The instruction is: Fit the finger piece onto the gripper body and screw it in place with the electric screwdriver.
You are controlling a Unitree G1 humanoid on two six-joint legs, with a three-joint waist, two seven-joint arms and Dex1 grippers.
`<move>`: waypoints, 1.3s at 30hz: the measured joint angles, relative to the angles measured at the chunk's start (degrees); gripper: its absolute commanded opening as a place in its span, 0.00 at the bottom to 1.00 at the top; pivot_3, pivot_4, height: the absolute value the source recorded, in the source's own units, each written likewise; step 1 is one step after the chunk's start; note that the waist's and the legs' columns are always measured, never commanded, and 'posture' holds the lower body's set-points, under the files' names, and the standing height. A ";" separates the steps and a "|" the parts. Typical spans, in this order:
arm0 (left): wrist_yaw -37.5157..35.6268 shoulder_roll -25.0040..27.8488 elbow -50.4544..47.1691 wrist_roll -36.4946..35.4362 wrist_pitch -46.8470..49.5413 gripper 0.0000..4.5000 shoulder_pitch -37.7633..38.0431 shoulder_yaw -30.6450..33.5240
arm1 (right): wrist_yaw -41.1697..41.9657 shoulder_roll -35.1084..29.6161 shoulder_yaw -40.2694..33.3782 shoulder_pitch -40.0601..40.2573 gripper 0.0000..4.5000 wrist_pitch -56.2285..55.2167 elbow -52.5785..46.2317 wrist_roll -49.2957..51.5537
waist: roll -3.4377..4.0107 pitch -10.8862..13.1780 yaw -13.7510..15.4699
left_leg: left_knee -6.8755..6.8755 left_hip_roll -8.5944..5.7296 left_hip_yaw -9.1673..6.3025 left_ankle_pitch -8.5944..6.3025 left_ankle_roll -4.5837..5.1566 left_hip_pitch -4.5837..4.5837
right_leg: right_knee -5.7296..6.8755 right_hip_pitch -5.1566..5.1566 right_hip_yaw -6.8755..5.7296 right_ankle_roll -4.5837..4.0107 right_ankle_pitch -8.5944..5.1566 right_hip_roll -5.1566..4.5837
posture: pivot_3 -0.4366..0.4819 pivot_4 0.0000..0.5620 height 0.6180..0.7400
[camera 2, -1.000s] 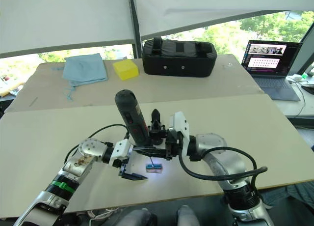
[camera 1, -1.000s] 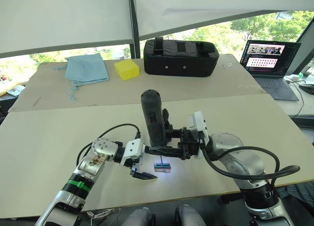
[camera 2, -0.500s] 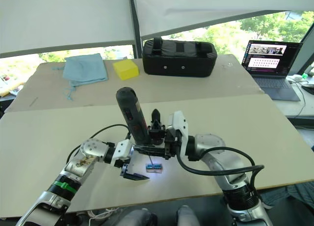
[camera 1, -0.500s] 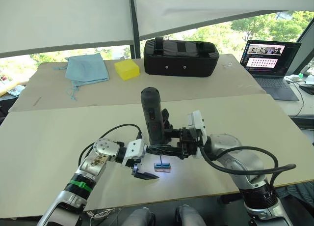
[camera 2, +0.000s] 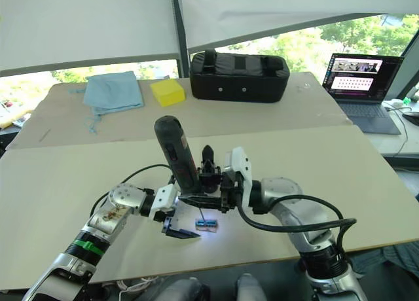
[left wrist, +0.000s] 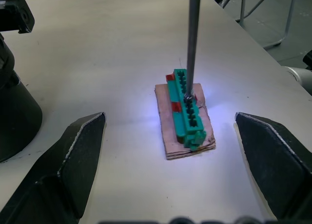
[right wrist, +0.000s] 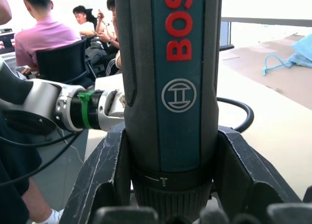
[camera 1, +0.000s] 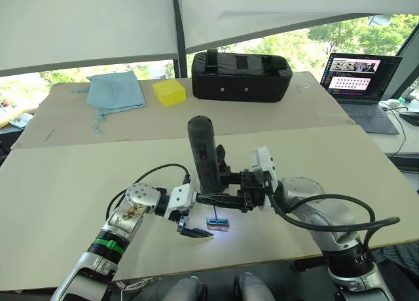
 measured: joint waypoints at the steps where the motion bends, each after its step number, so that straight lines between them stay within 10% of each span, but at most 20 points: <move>1: -0.05 0.27 -0.36 -0.13 0.30 1.00 0.12 0.06 | -0.64 0.02 -0.65 -0.65 0.43 0.95 -0.79 0.96 | 0.00 0.00 0.00 | 0.00 0.01 0.00 0.00 0.00 -0.03 | 0.00 -0.01 0.00 0.00 0.00 0.00 | 0.48 0.27 1.00; 15: 8.87 3.71 -9.55 -6.56 12.66 1.00 6.03 8.19 | -8.51 -4.75 -10.39 -5.00 0.43 8.28 -7.19 12.18 | 0.01 0.02 0.14 | -0.05 0.04 -0.01 -0.02 0.02 0.01 | -0.29 -0.01 -0.04 0.01 0.01 0.04 | 0.48 0.27 1.00; 39: 28.83 -14.82 5.78 -0.61 8.84 0.94 -1.32 6.42 | -13.10 -6.92 -11.76 -4.30 0.43 9.51 -7.21 15.89 | 0.00 0.02 0.57 | -0.06 0.07 0.00 0.03 -0.03 -0.09 | -0.30 0.12 0.05 0.01 0.01 -0.07 | 0.48 0.27 1.00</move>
